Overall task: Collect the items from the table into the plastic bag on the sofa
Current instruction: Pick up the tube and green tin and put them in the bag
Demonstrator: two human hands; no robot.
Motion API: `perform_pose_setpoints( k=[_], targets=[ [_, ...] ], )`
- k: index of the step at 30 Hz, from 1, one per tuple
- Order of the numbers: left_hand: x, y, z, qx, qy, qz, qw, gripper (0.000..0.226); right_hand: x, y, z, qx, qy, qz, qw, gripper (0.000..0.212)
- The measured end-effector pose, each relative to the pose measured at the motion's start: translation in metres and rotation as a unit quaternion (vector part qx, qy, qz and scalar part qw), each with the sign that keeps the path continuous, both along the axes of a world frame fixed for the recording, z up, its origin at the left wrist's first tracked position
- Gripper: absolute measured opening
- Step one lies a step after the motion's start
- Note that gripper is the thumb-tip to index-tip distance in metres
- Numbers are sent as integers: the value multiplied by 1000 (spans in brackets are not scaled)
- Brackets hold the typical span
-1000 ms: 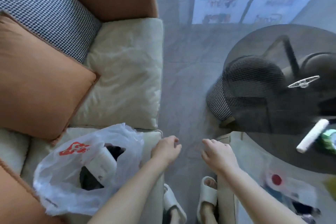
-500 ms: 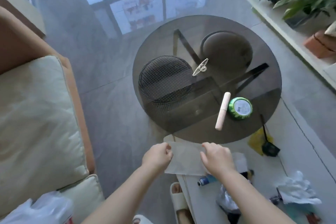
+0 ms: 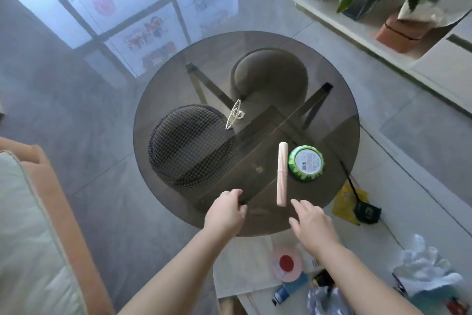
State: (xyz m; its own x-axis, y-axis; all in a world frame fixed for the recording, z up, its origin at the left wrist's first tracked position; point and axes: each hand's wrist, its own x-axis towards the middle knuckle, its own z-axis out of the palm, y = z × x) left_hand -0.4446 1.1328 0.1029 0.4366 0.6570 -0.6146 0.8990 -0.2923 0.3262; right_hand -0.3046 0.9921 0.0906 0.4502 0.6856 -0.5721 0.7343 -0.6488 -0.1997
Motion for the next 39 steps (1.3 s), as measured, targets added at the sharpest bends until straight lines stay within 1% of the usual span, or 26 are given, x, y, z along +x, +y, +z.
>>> perform_pose_setpoints(
  k=[2,6,11,15,17,20,22,24,25,26,28,29,31,33,35,39],
  targets=[
    [13,22,-8,10,-3,-10,1000,48,2,9,-9,-11,22,-22,999,58],
    [39,66,-22,25,-21,-25,999,53,1,40,-27,-24,32,-55,998,62],
    [75,111,-39,59,-40,-12,997,70,2,77,-50,-24,-26,-112,993,62],
    [109,143,-56,135,-28,-16,990,74,4,89,-71,-6,-83,-123,989,71],
    [127,159,-65,165,-30,-20,986,77,5,92,-80,3,-97,-119,988,70],
    [152,180,-82,172,-40,3,984,81,6,92,-92,8,-102,-113,988,67],
    [165,187,-92,161,-42,17,986,84,5,94,-98,2,-105,-114,988,70],
    [171,189,-98,167,-26,8,986,83,3,95,-101,-8,-106,-112,988,73],
    [172,188,-100,177,-17,-1,984,78,3,95,-101,-11,-106,-108,988,74],
    [171,187,-102,184,-15,-6,983,69,3,96,-101,-12,-105,-105,989,74],
    [166,180,-103,168,-45,11,985,42,3,97,-101,-10,-104,-103,989,74],
    [163,175,-103,153,-65,23,986,33,4,98,-100,-6,-106,-103,989,74],
    [156,162,-101,130,-86,25,988,26,4,99,-100,-3,-111,-100,989,75],
    [146,149,-102,112,-89,17,990,27,4,99,-100,-7,-109,-107,988,78],
    [134,137,-101,82,-88,28,992,35,4,97,-94,-19,-100,-129,986,79],
    [100,112,-102,21,-78,56,995,56,12,88,-70,-20,-77,-172,982,65]
  ],
)
